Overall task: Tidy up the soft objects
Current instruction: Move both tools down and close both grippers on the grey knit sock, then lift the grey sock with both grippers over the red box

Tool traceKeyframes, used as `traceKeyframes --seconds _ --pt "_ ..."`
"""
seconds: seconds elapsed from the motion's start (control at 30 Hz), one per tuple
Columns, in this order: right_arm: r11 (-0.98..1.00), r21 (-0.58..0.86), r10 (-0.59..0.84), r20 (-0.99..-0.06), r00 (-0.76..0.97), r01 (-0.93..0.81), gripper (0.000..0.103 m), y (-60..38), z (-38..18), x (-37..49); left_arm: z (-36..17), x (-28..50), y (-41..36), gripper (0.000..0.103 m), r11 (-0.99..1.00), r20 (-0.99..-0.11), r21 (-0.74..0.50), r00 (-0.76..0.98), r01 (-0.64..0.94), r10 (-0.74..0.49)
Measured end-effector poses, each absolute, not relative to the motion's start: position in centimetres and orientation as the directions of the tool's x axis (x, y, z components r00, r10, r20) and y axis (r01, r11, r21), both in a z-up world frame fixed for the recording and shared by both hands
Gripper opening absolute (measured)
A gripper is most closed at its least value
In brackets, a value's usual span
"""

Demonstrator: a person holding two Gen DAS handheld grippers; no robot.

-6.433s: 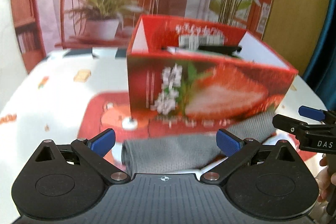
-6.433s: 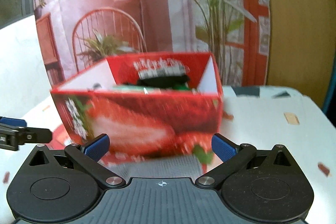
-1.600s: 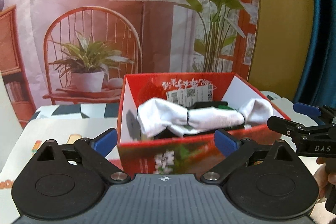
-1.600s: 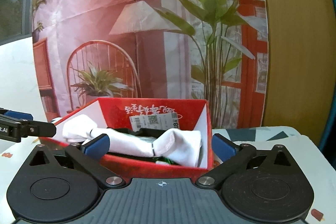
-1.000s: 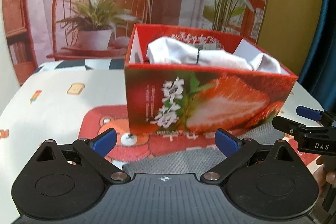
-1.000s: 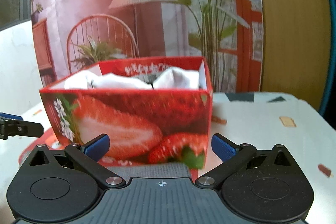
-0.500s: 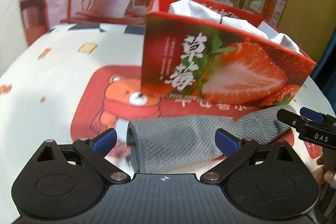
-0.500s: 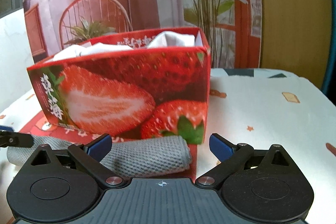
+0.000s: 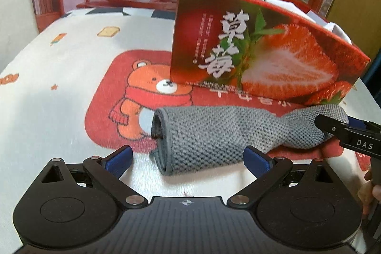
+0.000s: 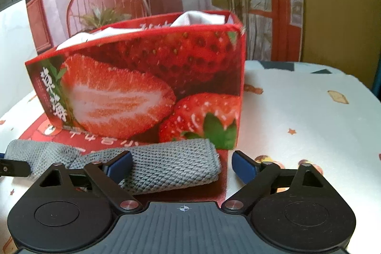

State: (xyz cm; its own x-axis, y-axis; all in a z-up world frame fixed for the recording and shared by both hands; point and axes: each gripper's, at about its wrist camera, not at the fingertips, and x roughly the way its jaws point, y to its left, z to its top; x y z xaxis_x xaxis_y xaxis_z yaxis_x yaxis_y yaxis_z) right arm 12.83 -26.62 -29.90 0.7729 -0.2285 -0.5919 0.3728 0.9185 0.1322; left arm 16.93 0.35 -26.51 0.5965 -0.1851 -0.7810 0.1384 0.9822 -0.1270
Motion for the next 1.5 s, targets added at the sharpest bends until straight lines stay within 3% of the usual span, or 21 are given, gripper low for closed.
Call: traceKeyframes --seconds 0.17,0.23,0.3,0.33,0.4,0.5,0.73,1.17,1.5 --pt "0.926 0.127 -0.207 -0.616 0.76 0.355 0.08 -26.4 -30.2 13.3 -26.7 16.5 0.3 0.097 0.982 -0.776 -0.119 0.603 0.144 -0.183" --pt "0.928 0.135 -0.196 -0.615 0.764 0.347 0.075 -26.4 -30.2 13.2 -26.7 16.3 0.2 0.086 0.984 -0.769 -0.099 0.615 0.15 -0.172" --pt "0.929 0.134 -0.196 -0.614 0.764 0.346 0.069 -26.4 -30.2 13.1 -26.6 16.2 0.0 0.059 0.981 -0.76 -0.084 0.626 0.172 -0.175" --pt "0.929 0.14 -0.19 -0.613 0.767 0.342 0.066 -26.4 -30.2 13.0 -26.4 16.1 -0.1 0.051 0.977 -0.756 -0.098 0.624 0.19 -0.197" --pt "0.931 0.152 -0.177 -0.608 0.774 0.332 0.05 -26.4 -30.1 12.8 -26.3 15.9 -0.5 0.031 0.971 -0.75 -0.107 0.624 0.216 -0.221" --pt "0.937 0.154 -0.168 -0.589 0.79 0.314 0.032 -26.1 -29.8 12.2 -26.1 15.4 -1.1 0.022 0.967 -0.738 -0.084 0.637 0.241 -0.223" --pt "0.938 0.189 -0.151 -0.532 0.833 0.291 0.023 -25.3 -28.3 9.6 -24.2 14.7 -0.4 0.019 0.969 -0.684 -0.095 0.692 0.23 -0.231" --pt "0.953 0.151 -0.214 -0.28 0.936 0.263 0.022 -27.1 -17.6 9.1 -14.3 18.6 -2.5 0.019 0.948 -0.482 -0.062 0.823 0.311 -0.302" --pt "0.939 0.033 -0.315 -0.316 0.895 0.342 0.022 -31.3 -15.9 16.3 -14.1 28.4 -6.4 0.019 0.939 -0.553 -0.026 0.777 0.343 -0.299"
